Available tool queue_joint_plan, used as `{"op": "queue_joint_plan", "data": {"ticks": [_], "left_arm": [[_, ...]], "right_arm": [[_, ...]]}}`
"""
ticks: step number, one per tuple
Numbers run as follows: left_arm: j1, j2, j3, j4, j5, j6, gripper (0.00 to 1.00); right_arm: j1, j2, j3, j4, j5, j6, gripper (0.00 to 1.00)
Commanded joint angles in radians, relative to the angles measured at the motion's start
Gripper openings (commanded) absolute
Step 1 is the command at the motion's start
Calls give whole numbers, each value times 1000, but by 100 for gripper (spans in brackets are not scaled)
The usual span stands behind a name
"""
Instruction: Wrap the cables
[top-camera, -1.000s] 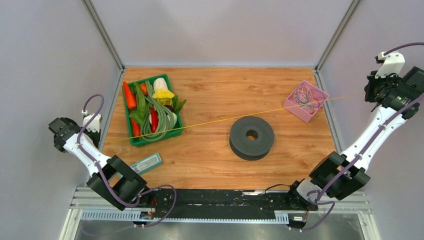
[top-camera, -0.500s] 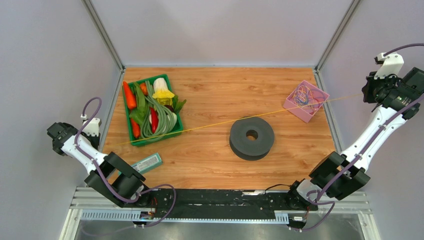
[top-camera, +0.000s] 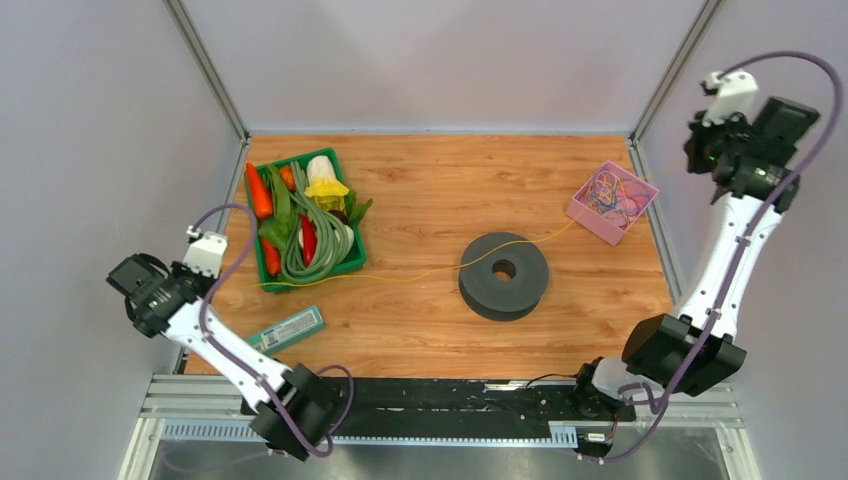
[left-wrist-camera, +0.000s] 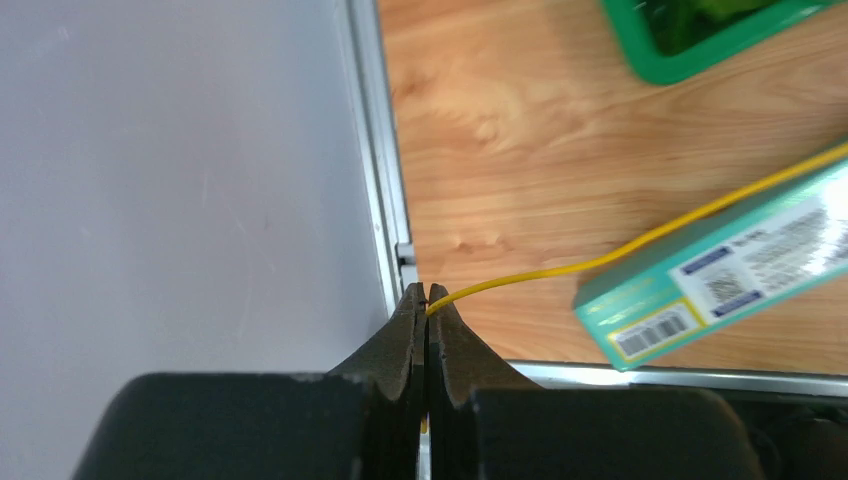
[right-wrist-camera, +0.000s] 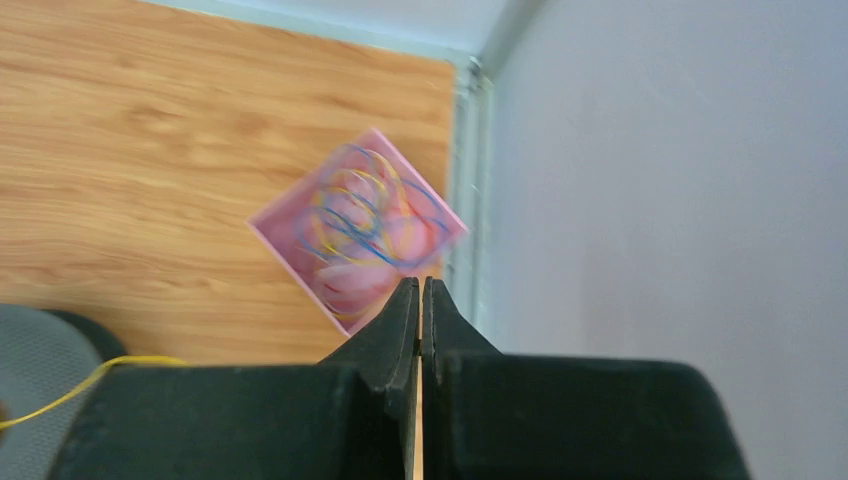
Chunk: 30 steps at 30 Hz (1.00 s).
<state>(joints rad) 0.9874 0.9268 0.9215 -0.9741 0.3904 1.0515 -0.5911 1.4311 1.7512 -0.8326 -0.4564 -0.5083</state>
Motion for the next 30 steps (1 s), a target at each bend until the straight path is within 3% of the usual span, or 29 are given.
{"op": "queue_joint_plan", "data": {"ticks": [1, 10, 15, 16, 17, 19, 20, 22, 25, 30], "left_arm": [[-24, -175, 40, -256, 296, 188, 0], [-59, -379, 152, -791, 652, 568, 0], [-139, -396, 158, -787, 702, 509, 0], [-165, -396, 154, -787, 697, 509, 0], [-186, -396, 143, -785, 690, 509, 0], [-220, -391, 117, -775, 674, 493, 0], [-237, -384, 102, -752, 659, 463, 0], [-268, -355, 79, -674, 615, 360, 0], [-349, -271, 83, -540, 544, 185, 0], [-577, -123, 141, -362, 409, -75, 0]], "right_arm": [[241, -11, 126, 90, 79, 161, 0], [621, 215, 338, 351, 58, 529, 0], [741, 398, 370, 495, 185, 542, 0], [751, 454, 387, 498, 211, 539, 4], [757, 510, 419, 475, 214, 531, 20], [766, 653, 552, 333, 203, 472, 64], [772, 714, 603, 264, 203, 446, 77], [772, 749, 605, 195, 197, 410, 89], [772, 669, 475, 217, 164, 370, 98], [772, 498, 312, 217, 85, 323, 100]]}}
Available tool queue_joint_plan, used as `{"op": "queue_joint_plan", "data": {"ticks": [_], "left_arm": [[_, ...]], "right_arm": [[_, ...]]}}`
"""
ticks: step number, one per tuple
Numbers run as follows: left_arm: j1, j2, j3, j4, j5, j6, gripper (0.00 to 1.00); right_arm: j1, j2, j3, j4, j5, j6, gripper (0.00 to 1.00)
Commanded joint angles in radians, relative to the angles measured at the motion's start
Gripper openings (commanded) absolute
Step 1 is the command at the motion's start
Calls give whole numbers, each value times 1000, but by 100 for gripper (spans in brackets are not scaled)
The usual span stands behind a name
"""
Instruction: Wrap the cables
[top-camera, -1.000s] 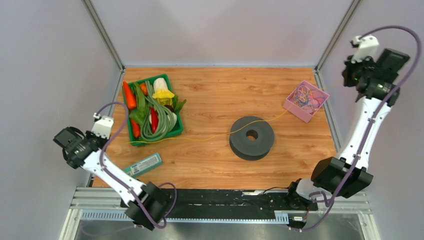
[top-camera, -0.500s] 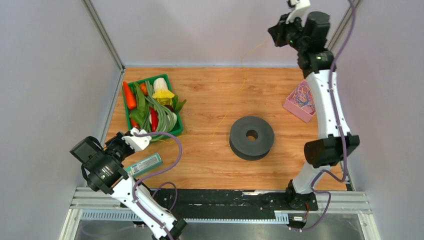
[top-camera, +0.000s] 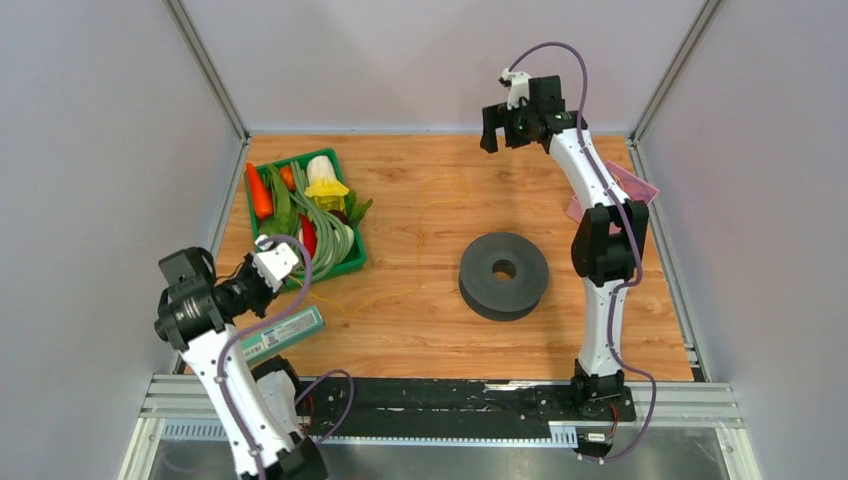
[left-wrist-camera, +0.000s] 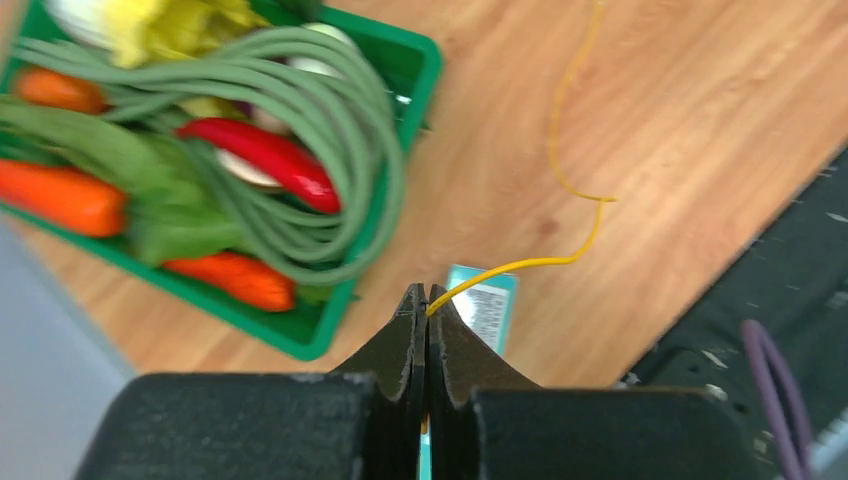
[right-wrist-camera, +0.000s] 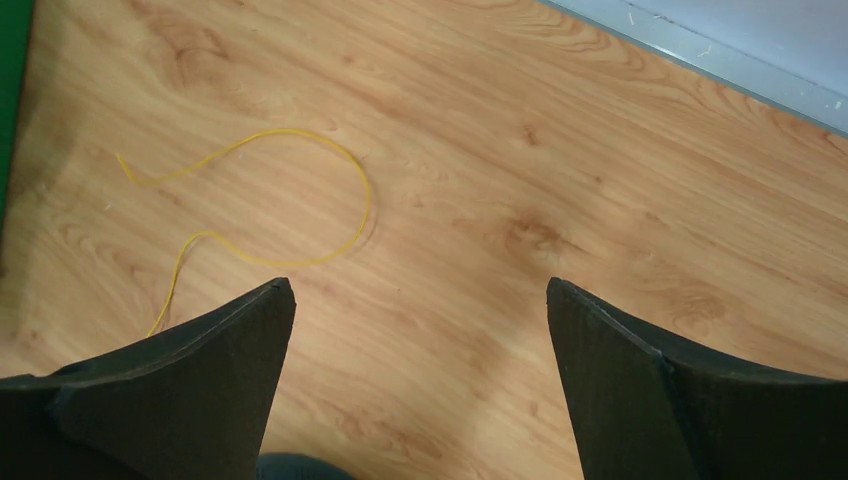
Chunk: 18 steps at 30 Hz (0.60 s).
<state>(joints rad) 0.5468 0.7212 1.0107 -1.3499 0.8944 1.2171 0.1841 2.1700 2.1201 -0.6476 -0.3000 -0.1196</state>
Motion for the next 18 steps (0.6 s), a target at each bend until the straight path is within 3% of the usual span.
{"op": "queue_joint_plan", "data": {"ticks": [1, 6, 11, 13, 18], "left_arm": [[-207, 98, 61, 64, -136, -293, 0], [-569, 171, 149, 274, -369, -577, 0], [-901, 311, 311, 311, -586, -767, 0], [-978, 365, 363, 313, -611, -824, 0], [-1048, 468, 465, 334, -638, -973, 0]], "right_arm": [[-3, -289, -99, 42, -100, -72, 100], [-3, -522, -282, 8, -292, -23, 99], [32, -742, -527, 61, -534, 147, 94], [81, -794, -592, 74, -576, 187, 93], [222, -855, -713, 163, -614, 317, 90]]}}
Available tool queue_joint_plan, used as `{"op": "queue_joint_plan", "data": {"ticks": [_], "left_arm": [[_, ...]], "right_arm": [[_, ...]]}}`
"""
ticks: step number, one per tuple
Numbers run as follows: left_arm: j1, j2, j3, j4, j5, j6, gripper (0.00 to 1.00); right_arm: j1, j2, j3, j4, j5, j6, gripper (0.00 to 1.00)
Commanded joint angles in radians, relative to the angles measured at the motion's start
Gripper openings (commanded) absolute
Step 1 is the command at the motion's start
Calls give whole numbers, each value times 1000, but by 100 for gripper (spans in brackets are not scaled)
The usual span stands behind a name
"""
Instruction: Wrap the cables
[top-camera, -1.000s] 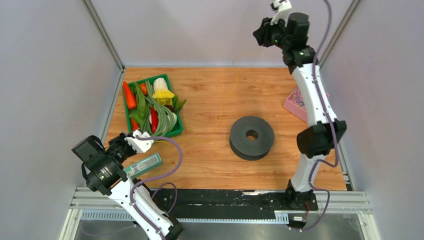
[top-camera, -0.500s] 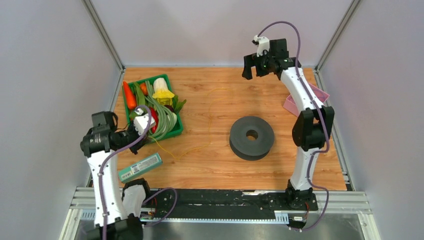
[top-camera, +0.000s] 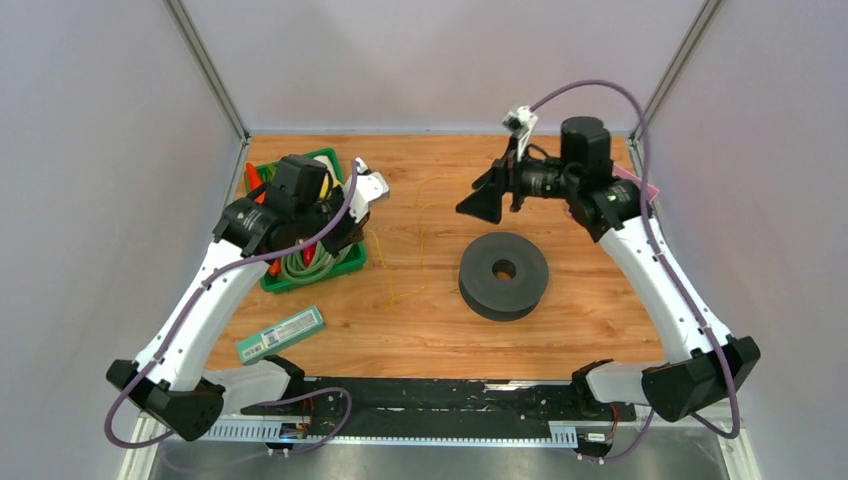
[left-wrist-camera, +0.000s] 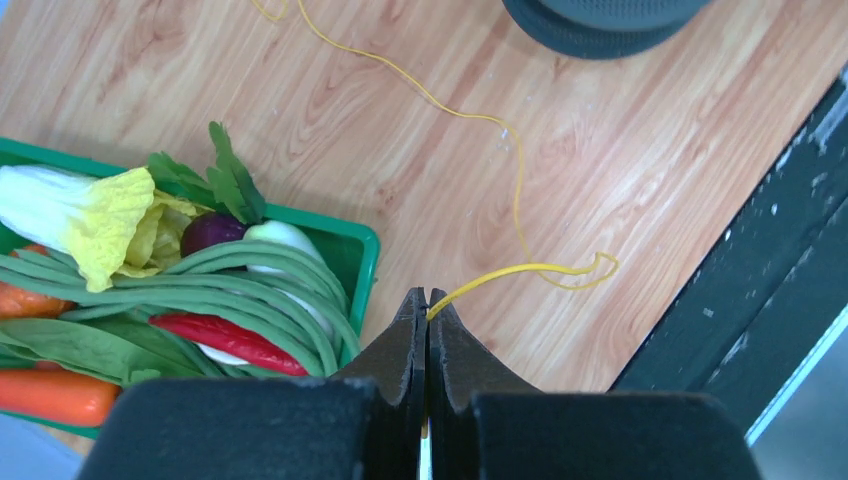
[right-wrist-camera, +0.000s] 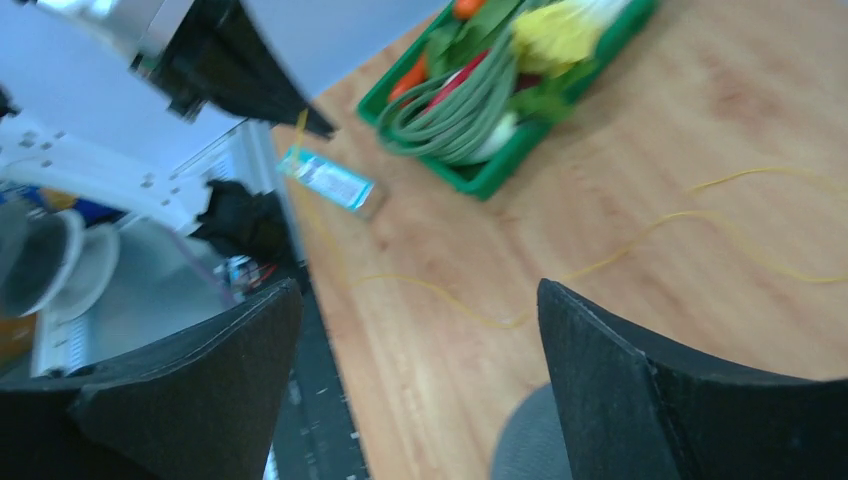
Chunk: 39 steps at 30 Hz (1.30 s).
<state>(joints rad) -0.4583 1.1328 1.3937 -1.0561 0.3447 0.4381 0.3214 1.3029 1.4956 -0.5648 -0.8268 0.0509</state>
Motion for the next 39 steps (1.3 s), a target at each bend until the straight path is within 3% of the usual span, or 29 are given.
{"op": "queue_joint_plan", "data": {"ticks": [1, 9, 18, 21, 24, 28, 31, 39], "left_arm": [[-55, 61, 87, 53, -98, -214, 0], [-74, 48, 76, 103, -66, -363, 0], [-72, 19, 18, 143, -26, -479, 0], [-74, 5, 4, 163, -27, -509, 0], [-72, -10, -4, 177, -21, -530, 0], [-68, -51, -38, 228, 8, -587, 0], [-54, -88, -82, 310, 36, -679, 0], [47, -160, -243, 698, 220, -1004, 0]], "right_arm": [[115, 7, -112, 110, -81, 168, 90], [274, 70, -178, 287, -81, 253, 86], [412, 150, -132, 298, 6, 149, 75], [424, 170, -132, 304, 25, 129, 65], [430, 179, -136, 301, 35, 110, 48], [430, 180, -146, 292, 51, 89, 25], [432, 182, -153, 301, 51, 95, 1], [446, 173, -192, 304, 46, 110, 0]]}}
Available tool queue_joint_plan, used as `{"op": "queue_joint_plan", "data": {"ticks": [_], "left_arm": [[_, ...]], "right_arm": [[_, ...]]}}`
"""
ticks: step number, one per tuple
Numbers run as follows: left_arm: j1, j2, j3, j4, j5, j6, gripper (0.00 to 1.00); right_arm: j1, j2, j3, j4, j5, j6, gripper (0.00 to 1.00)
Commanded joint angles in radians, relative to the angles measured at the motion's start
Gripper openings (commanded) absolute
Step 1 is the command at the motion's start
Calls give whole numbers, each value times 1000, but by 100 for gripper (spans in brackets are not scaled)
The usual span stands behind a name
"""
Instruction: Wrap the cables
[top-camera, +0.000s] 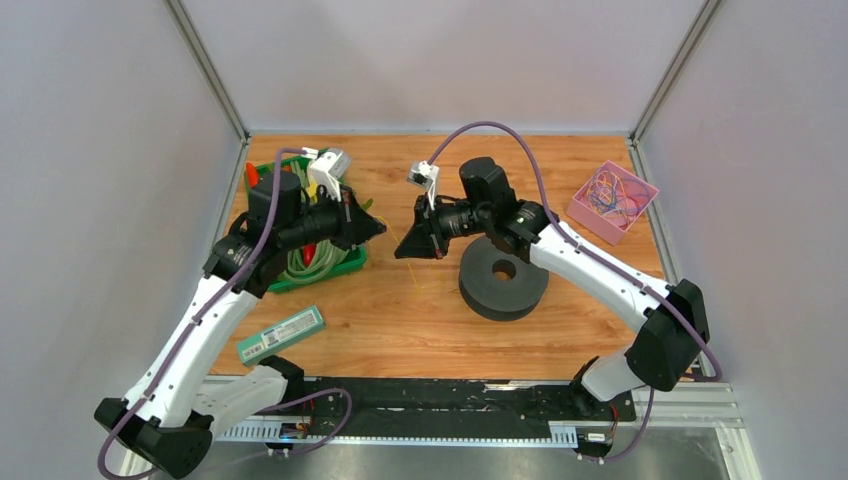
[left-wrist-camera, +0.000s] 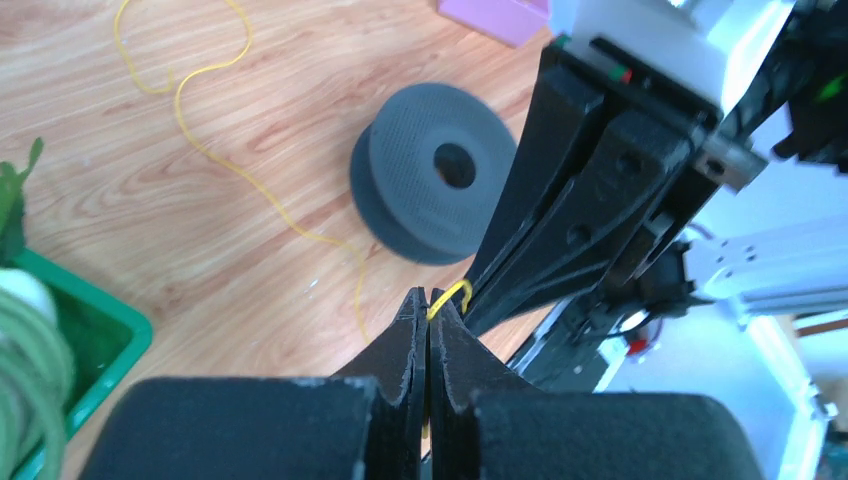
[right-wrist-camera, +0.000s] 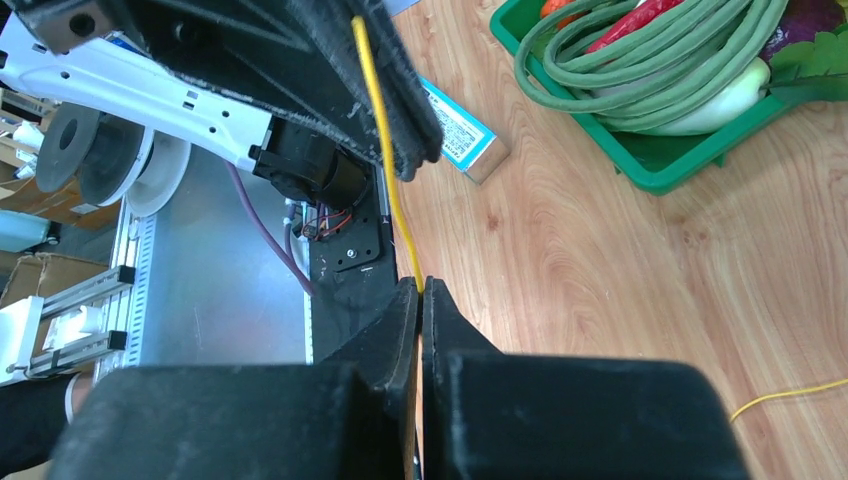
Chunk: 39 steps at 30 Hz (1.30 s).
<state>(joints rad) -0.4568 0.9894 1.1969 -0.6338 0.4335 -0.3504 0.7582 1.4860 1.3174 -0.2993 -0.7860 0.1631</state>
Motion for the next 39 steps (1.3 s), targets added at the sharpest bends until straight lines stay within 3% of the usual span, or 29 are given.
{"op": "queue_joint_plan", "data": {"ticks": [1, 5, 9, 10, 14, 17, 21, 25, 27, 33, 39], "left_arm": [[52, -17, -49, 304, 146, -231, 0], [66, -28, -88, 417, 180, -286, 0], [66, -52, -114, 402, 205, -257, 0], [67, -61, -114, 373, 203, -228, 6], [82, -136, -125, 261, 220, -89, 48], [133, -199, -114, 122, 252, 67, 64], [234, -224, -54, -105, 358, 319, 67], [239, -219, 33, -237, 367, 530, 62], [239, -218, 32, -170, 408, 457, 59], [225, -227, -82, 359, 518, 26, 52], [121, -140, -10, 309, 470, 38, 47]], "right_arm": [[9, -13, -24, 38, 5, 0, 0], [7, -33, -46, 25, 7, -20, 0], [-6, -49, -9, -14, 10, -48, 0], [-16, -53, 2, -26, 7, -56, 0], [-59, -73, 28, -93, -21, -114, 0], [-92, -105, 28, -164, -41, -187, 0], [-102, -141, 46, -320, -56, -389, 0], [-102, -151, 82, -472, -64, -548, 0], [-100, -176, 71, -462, -41, -562, 0], [-89, -205, 74, -397, -15, -544, 0], [-56, -202, 78, -409, 19, -560, 0]]}}
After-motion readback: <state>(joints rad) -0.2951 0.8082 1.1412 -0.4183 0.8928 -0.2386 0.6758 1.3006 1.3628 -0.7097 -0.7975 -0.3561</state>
